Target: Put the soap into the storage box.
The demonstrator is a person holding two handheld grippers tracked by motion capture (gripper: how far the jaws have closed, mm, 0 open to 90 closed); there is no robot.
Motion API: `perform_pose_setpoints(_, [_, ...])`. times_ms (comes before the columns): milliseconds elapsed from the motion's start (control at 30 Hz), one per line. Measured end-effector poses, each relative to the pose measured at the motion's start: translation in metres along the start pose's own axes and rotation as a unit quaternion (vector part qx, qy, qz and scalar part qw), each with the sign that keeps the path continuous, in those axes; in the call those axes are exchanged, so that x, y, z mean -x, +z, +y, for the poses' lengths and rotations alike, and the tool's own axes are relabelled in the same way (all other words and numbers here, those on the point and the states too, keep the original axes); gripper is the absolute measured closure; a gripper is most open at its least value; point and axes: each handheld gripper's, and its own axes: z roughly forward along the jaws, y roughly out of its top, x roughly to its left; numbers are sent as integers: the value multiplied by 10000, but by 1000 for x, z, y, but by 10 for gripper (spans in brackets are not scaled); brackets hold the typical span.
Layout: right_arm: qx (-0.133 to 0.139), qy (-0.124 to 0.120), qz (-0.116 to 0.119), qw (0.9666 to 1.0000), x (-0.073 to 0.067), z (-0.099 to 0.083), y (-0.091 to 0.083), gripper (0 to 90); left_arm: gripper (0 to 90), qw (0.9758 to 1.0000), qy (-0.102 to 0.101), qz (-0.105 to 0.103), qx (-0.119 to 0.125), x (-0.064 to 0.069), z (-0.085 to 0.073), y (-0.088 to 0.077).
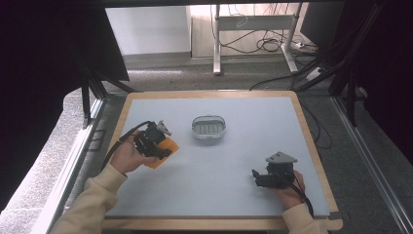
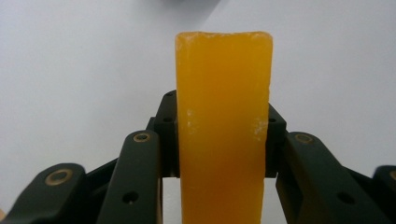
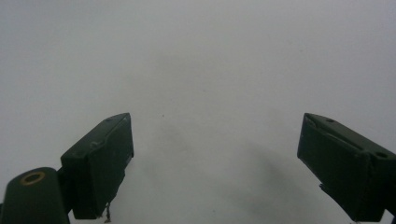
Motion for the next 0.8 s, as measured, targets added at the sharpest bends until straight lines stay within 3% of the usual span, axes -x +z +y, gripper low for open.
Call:
perform_pose_setpoints(200, [-11, -24, 1, 10000, 0, 0, 0, 111, 628, 9998, 161, 67, -46, 0, 13, 0])
perform_pose_setpoints(600, [44, -48, 18, 10000, -2, 0, -1, 113, 628, 9996, 261, 68, 39, -2, 27, -1])
perform_pose_setpoints(800, [41, -55, 7, 10000, -1, 0, -1, 113, 628, 9993, 364, 126, -30, -3, 34, 2])
